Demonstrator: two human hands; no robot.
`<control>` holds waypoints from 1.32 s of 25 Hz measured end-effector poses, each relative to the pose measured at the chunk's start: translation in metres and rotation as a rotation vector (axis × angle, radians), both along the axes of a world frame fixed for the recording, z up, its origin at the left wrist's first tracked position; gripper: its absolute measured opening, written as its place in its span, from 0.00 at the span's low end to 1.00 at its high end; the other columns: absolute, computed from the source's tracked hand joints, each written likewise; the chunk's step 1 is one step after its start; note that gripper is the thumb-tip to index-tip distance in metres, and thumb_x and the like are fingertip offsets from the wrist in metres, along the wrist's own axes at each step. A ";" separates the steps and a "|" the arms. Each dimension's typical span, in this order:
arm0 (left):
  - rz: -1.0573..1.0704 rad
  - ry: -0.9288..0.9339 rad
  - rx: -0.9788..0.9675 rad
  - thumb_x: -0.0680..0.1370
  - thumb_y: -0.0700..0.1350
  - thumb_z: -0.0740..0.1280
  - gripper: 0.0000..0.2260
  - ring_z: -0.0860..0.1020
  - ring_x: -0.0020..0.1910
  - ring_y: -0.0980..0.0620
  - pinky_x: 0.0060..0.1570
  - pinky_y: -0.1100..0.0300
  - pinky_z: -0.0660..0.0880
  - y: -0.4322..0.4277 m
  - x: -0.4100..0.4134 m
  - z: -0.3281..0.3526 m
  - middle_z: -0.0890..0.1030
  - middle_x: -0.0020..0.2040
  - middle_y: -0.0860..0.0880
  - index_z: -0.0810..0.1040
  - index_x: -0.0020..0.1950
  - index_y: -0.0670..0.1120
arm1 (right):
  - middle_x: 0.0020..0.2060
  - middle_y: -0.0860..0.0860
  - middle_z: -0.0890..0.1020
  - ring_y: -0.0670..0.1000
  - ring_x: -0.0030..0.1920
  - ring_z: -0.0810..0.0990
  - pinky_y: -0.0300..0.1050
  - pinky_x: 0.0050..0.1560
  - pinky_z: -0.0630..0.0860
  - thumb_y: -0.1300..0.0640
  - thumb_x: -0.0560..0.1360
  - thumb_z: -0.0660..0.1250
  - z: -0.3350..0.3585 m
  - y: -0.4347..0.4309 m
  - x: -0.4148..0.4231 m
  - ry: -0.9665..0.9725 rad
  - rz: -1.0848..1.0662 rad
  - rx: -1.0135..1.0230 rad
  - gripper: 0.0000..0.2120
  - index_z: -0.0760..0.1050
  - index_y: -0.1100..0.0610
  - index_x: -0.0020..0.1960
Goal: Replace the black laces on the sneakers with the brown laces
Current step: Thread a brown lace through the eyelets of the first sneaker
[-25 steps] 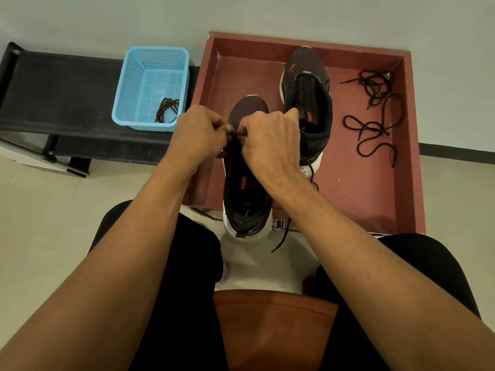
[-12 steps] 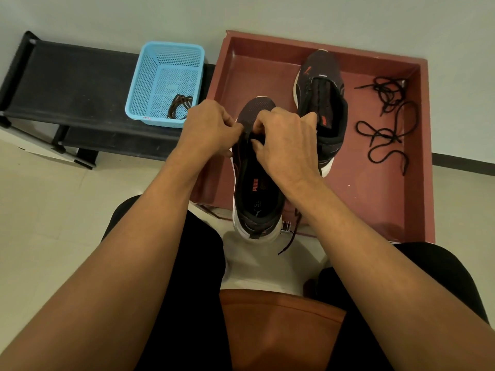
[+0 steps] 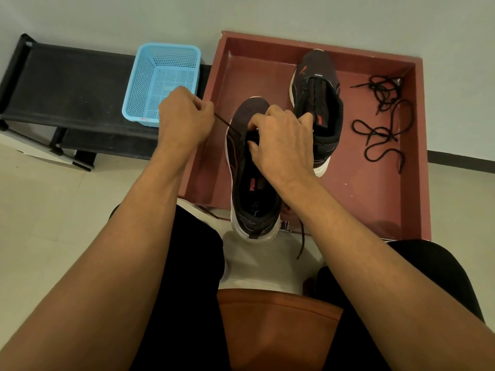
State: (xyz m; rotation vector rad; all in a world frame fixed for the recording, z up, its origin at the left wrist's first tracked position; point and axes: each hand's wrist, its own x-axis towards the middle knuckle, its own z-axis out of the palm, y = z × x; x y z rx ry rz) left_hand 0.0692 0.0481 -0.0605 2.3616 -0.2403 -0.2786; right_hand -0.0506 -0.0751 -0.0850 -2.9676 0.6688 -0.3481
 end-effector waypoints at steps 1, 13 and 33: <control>-0.016 -0.045 0.036 0.78 0.46 0.64 0.09 0.84 0.45 0.44 0.51 0.50 0.82 0.000 -0.001 0.000 0.85 0.46 0.43 0.78 0.46 0.40 | 0.50 0.48 0.81 0.54 0.50 0.79 0.53 0.53 0.64 0.50 0.75 0.76 0.000 0.000 0.000 0.004 0.001 -0.001 0.09 0.82 0.47 0.54; -0.485 -0.227 0.219 0.75 0.44 0.76 0.07 0.85 0.49 0.49 0.57 0.50 0.80 -0.011 -0.016 -0.011 0.88 0.46 0.51 0.89 0.51 0.53 | 0.52 0.51 0.80 0.56 0.54 0.78 0.55 0.56 0.67 0.49 0.76 0.74 0.007 -0.001 -0.004 0.036 0.065 0.011 0.11 0.81 0.50 0.57; -0.203 -0.029 0.168 0.81 0.39 0.71 0.05 0.82 0.37 0.66 0.40 0.70 0.78 0.011 0.002 0.041 0.86 0.44 0.51 0.80 0.46 0.48 | 0.58 0.49 0.83 0.55 0.58 0.75 0.52 0.55 0.78 0.64 0.76 0.69 -0.007 0.015 -0.025 0.043 0.197 0.137 0.18 0.79 0.56 0.65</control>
